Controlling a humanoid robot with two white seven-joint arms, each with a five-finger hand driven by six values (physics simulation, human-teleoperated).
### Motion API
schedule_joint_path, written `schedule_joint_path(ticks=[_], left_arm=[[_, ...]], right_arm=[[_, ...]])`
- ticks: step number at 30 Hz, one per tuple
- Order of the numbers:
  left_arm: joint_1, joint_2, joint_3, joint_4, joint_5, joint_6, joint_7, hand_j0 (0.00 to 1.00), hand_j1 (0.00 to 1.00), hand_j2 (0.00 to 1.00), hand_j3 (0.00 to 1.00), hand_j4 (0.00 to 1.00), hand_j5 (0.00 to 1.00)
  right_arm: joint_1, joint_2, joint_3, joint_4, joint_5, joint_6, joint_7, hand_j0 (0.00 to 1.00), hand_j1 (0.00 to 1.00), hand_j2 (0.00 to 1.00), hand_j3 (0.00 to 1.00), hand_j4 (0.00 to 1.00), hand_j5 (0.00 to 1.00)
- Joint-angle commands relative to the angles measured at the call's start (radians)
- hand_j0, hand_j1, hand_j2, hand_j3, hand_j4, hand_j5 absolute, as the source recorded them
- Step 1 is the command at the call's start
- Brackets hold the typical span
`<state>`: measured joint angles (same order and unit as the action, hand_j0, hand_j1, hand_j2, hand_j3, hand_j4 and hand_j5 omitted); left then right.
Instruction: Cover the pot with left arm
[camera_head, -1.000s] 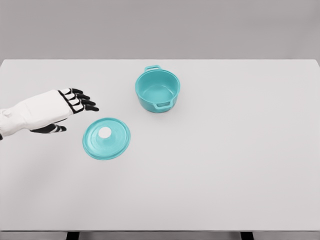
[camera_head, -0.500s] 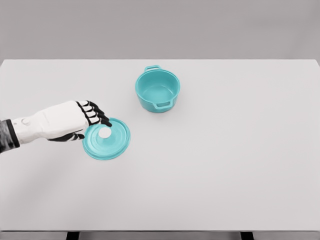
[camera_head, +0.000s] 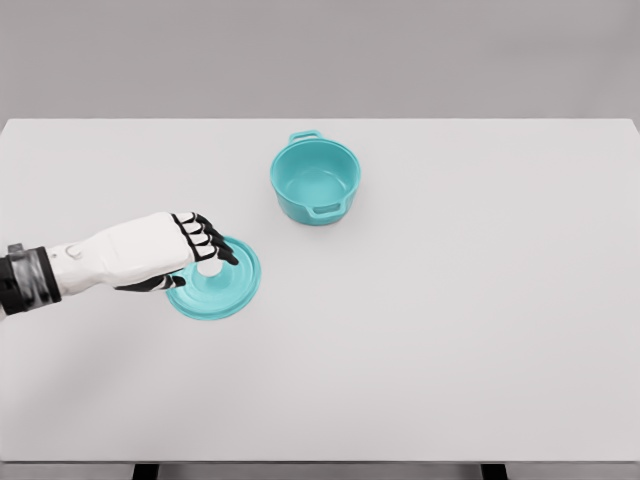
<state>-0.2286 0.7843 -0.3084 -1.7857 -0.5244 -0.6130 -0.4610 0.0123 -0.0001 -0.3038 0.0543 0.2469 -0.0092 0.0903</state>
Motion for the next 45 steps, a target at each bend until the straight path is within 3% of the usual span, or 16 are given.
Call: schedule_joint_path(ticks=[1,19,45], left_arm=[[0.0,-0.01,-0.001,0.003,-0.006,0.002,0.001,0.79,0.79,0.79,0.79,0.79,0.79],[-0.025,-0.053,-0.037,0.08,-0.052,0.002,0.001,0.79,0.79,0.79,0.79,0.79,0.79],[-0.044,-0.123,-0.037,0.154,-0.114,0.002,-0.001,0.76,0.76,0.76,0.76,0.76,0.76]], right_arm=[[0.0,0.0,0.0,0.001,0.0,0.0,0.0,1.0,1.0,1.0,1.0,1.0,1.0],[0.0,0.0,0.0,0.001,0.0,0.0,0.0,1.0,1.0,1.0,1.0,1.0,1.0],[0.0,0.0,0.0,0.001,0.0,0.0,0.0,1.0,1.0,1.0,1.0,1.0,1.0]])
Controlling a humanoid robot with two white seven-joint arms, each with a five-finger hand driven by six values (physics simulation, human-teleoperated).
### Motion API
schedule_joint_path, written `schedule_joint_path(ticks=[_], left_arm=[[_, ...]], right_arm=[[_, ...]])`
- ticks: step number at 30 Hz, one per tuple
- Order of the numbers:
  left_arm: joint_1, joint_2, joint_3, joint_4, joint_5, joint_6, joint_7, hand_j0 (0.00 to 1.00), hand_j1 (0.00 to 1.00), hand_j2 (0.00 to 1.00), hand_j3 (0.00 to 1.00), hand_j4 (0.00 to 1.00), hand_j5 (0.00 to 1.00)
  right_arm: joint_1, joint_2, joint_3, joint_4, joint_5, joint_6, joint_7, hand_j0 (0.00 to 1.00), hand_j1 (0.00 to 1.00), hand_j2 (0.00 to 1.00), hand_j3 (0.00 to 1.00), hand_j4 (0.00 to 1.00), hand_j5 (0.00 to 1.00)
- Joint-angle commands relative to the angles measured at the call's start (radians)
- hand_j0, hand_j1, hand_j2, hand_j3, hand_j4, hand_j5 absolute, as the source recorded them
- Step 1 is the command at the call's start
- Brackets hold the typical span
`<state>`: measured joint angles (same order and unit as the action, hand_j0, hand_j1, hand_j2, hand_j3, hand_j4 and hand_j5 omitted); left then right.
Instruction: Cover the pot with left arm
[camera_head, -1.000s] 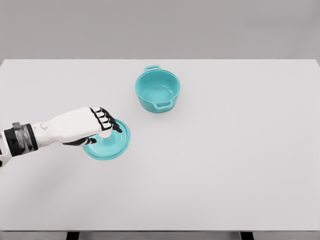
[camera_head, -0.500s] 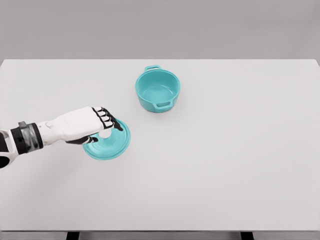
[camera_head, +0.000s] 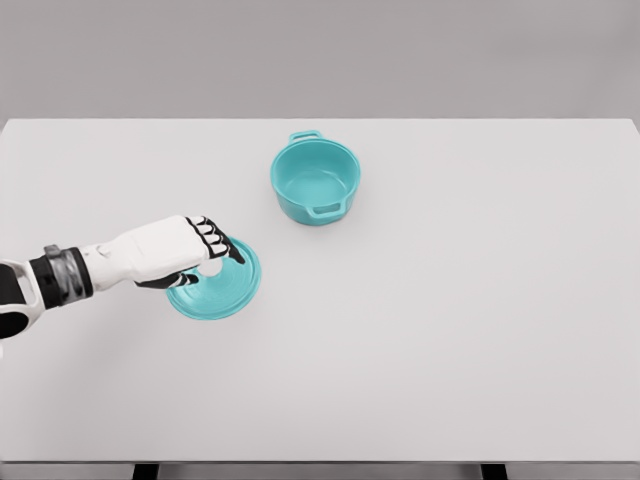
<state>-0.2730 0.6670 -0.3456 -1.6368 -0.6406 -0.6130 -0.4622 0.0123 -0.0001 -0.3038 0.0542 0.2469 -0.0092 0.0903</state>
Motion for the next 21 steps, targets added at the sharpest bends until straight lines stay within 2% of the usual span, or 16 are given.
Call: schedule_joint_path(ticks=[1,18,21], left_arm=[[-0.002,-0.012,0.0,0.014,-0.004,0.002,0.0,0.76,0.76,0.76,0.76,0.76,0.76],[-0.011,-0.024,-0.01,0.068,-0.014,0.002,0.0,0.76,0.76,0.76,0.76,0.76,0.76],[-0.011,-0.024,-0.012,0.068,-0.019,0.002,0.0,0.73,0.73,0.73,0.73,0.73,0.73]], right_arm=[[0.0,0.0,0.0,0.001,0.0,0.0,0.0,1.0,1.0,1.0,1.0,1.0,1.0],[0.0,0.0,0.0,-0.001,0.0,0.0,0.0,1.0,1.0,1.0,1.0,1.0,1.0],[0.0,0.0,0.0,-0.001,0.0,0.0,0.0,1.0,1.0,1.0,1.0,1.0,1.0]])
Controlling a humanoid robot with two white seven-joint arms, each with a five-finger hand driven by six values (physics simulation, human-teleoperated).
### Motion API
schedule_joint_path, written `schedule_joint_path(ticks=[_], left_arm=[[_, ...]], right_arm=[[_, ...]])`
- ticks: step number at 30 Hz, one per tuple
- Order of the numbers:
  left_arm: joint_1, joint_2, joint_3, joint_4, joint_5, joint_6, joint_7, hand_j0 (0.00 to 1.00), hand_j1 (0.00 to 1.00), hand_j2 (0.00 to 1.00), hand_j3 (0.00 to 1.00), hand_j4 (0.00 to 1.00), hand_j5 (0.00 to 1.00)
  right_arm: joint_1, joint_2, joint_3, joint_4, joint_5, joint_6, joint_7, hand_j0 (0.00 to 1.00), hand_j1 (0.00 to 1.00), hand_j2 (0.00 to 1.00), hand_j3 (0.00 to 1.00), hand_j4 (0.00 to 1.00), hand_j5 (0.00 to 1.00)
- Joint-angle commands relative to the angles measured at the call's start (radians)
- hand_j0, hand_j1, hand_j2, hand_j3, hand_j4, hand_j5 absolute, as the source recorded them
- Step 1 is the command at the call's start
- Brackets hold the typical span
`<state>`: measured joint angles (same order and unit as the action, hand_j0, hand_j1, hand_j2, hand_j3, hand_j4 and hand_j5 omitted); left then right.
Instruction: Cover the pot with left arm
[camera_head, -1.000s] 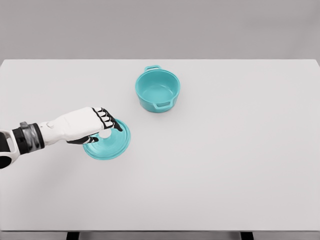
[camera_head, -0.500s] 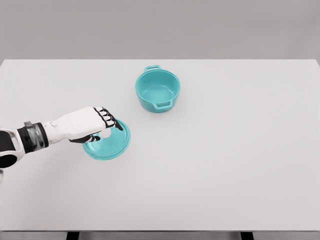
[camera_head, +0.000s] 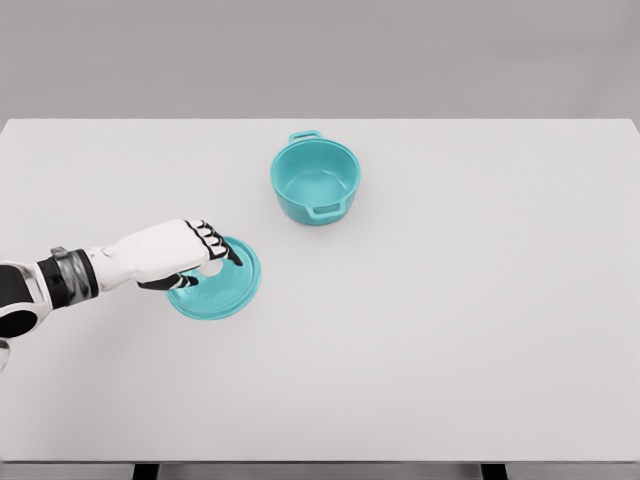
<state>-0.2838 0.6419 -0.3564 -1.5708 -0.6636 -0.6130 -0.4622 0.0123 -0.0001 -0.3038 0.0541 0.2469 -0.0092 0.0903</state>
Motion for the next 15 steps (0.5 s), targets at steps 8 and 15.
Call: schedule_joint_path(ticks=[8,15], left_arm=[[-0.002,0.001,-0.001,0.002,0.004,0.002,0.002,0.67,0.67,0.67,0.67,0.67,0.67],[0.0,0.001,-0.001,0.002,0.004,0.002,0.002,0.65,0.65,0.65,0.65,0.65,0.65]], right_arm=[[0.0,0.0,0.0,0.001,0.0,0.0,0.0,1.0,1.0,1.0,1.0,1.0,1.0],[0.0,0.0,0.0,0.0,0.0,0.0,0.0,1.0,1.0,1.0,1.0,1.0,1.0]])
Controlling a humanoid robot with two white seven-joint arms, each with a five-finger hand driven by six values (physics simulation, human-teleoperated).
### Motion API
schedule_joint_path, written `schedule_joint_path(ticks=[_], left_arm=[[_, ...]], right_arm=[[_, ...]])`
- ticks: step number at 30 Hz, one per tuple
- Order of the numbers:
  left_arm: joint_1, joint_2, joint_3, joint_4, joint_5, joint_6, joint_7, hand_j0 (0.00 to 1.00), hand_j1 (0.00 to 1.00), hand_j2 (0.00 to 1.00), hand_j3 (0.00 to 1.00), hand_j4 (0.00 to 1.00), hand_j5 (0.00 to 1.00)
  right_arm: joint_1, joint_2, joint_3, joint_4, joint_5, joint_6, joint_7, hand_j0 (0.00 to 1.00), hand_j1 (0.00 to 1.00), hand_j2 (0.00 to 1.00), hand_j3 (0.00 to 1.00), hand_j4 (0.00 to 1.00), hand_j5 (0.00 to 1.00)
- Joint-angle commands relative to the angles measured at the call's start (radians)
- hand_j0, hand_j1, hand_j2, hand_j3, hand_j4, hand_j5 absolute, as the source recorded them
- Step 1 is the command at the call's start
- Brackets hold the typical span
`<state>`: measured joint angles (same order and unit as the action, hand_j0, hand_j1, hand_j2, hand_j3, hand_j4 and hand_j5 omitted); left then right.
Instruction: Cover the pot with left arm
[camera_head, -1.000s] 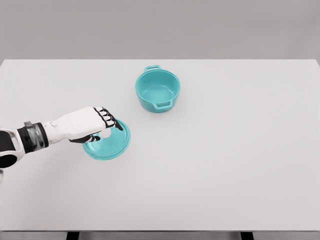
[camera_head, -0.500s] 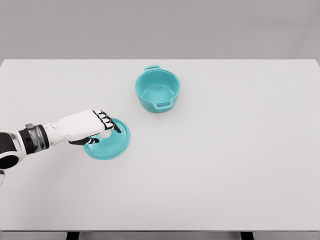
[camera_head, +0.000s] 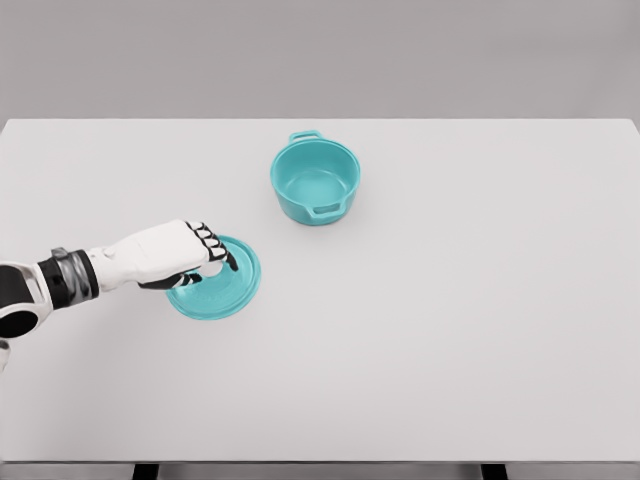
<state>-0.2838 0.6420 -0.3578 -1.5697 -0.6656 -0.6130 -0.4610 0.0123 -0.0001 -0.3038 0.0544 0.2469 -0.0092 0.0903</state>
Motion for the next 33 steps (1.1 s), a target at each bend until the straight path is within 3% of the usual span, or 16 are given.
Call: schedule_joint_path(ticks=[1,19,28,33], left_arm=[[0.0,0.001,0.0,0.0,0.006,0.002,-0.001,0.64,0.64,0.64,0.64,0.64,0.64],[-0.002,0.001,0.0,0.003,0.006,0.002,0.001,0.61,0.61,0.61,0.61,0.61,0.61],[-0.003,0.001,0.002,0.003,0.009,0.002,0.001,0.51,0.51,0.51,0.51,0.51,0.51],[-0.009,0.005,0.003,-0.007,0.015,0.002,0.001,0.51,0.51,0.51,0.51,0.51,0.51]], right_arm=[[0.0,0.0,0.0,-0.001,0.0,0.0,0.0,1.0,1.0,1.0,1.0,1.0,1.0],[0.0,0.0,0.0,-0.001,0.0,0.0,0.0,1.0,1.0,1.0,1.0,1.0,1.0],[0.0,0.0,0.0,0.001,0.0,0.0,0.0,1.0,1.0,1.0,1.0,1.0,1.0],[0.0,0.0,0.0,-0.001,0.0,0.0,0.0,1.0,1.0,1.0,1.0,1.0,1.0]])
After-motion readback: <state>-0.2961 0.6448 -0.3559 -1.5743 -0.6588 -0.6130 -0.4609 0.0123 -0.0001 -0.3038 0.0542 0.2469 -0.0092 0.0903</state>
